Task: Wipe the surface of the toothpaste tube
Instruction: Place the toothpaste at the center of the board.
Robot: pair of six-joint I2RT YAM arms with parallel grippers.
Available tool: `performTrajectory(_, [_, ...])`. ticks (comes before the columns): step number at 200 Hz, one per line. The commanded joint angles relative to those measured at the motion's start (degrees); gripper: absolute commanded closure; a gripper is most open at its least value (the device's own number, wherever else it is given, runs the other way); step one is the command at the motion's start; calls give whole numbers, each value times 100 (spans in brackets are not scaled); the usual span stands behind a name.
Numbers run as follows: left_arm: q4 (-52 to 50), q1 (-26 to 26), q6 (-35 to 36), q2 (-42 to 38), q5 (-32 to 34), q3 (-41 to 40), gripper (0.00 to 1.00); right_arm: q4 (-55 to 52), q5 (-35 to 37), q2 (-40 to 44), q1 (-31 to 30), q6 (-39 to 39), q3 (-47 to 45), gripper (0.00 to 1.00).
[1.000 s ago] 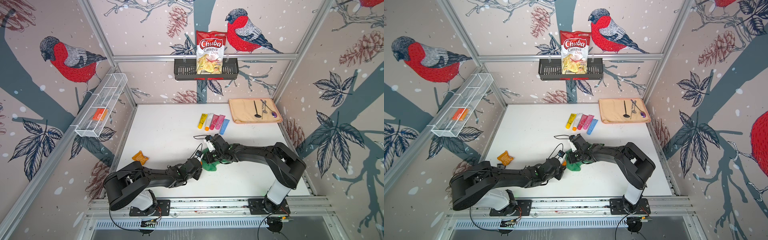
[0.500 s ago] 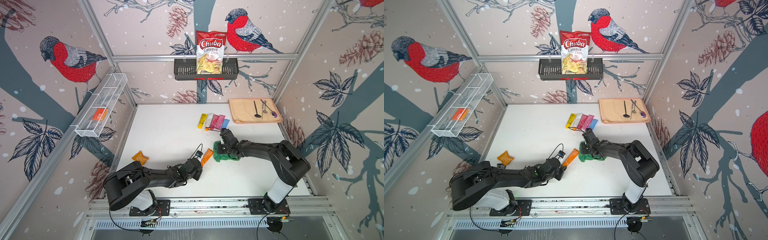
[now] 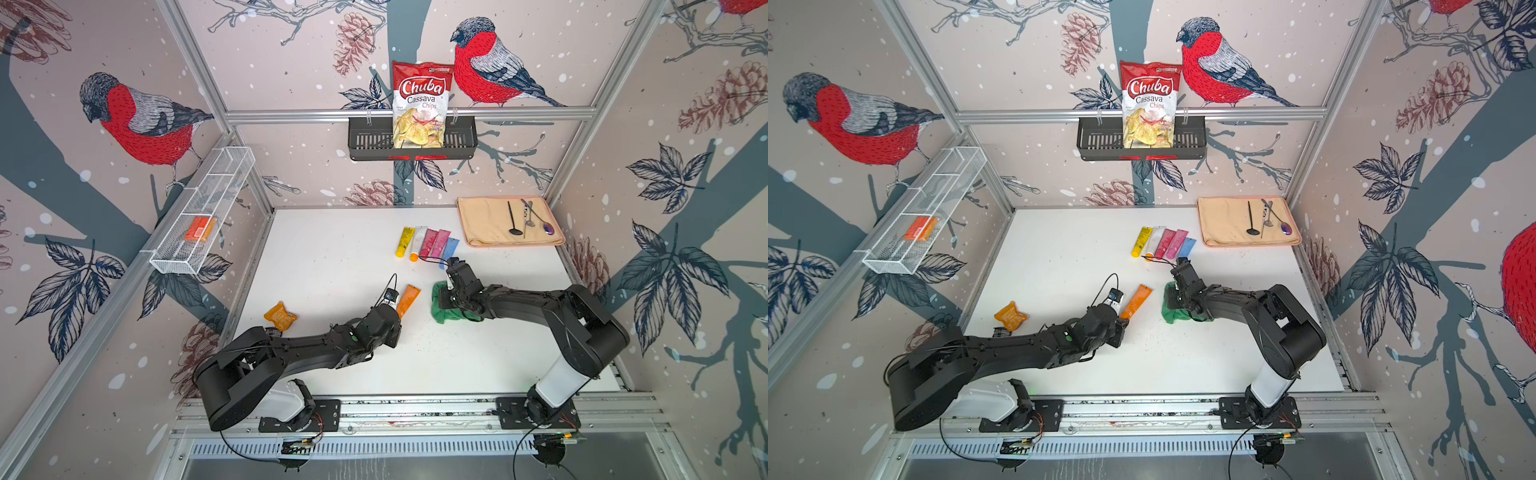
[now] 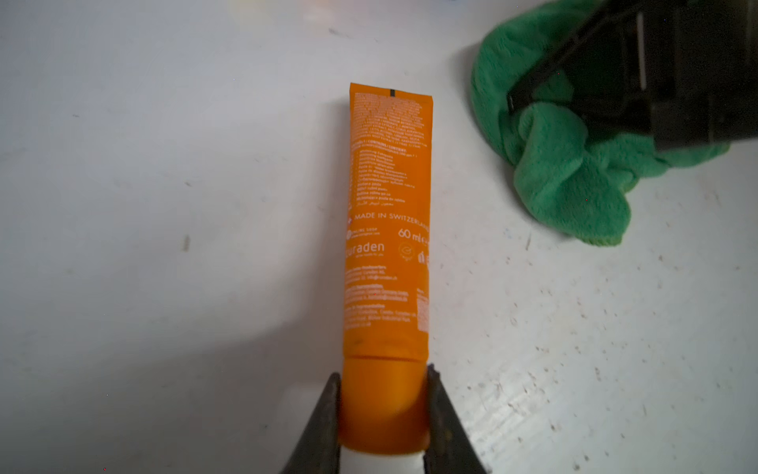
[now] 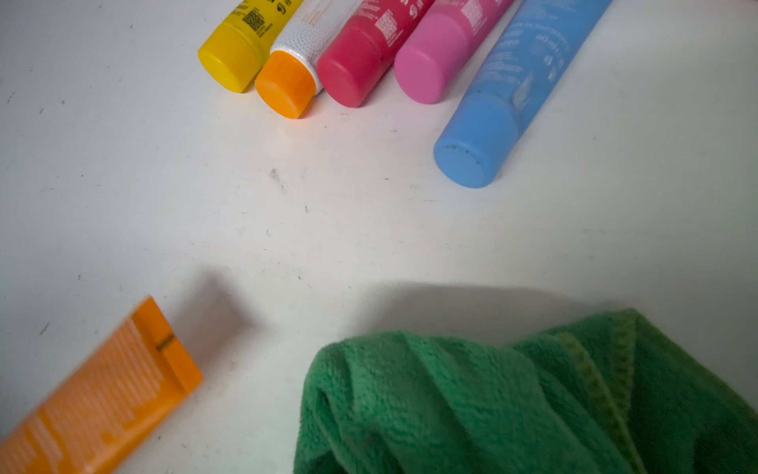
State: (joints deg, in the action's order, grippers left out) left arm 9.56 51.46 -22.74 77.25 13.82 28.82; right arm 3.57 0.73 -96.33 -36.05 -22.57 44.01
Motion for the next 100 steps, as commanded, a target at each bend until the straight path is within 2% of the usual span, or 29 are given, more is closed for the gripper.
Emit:
performTrajectory(1, [-213, -250, 75, -252, 323, 218, 100, -456, 243, -25, 59, 114, -76, 98])
performTrajectory(53, [-424, -1278, 542, -139, 84, 1109, 100, -325, 146, 161, 90, 153, -236, 97])
performTrajectory(81, [-313, -1932, 779, 449, -414, 1756, 100, -261, 130, 229, 98, 149, -314, 97])
performTrajectory(100, [-289, -2168, 915, 1016, -762, 2347, 100, -282, 106, 162, 85, 169, -273, 97])
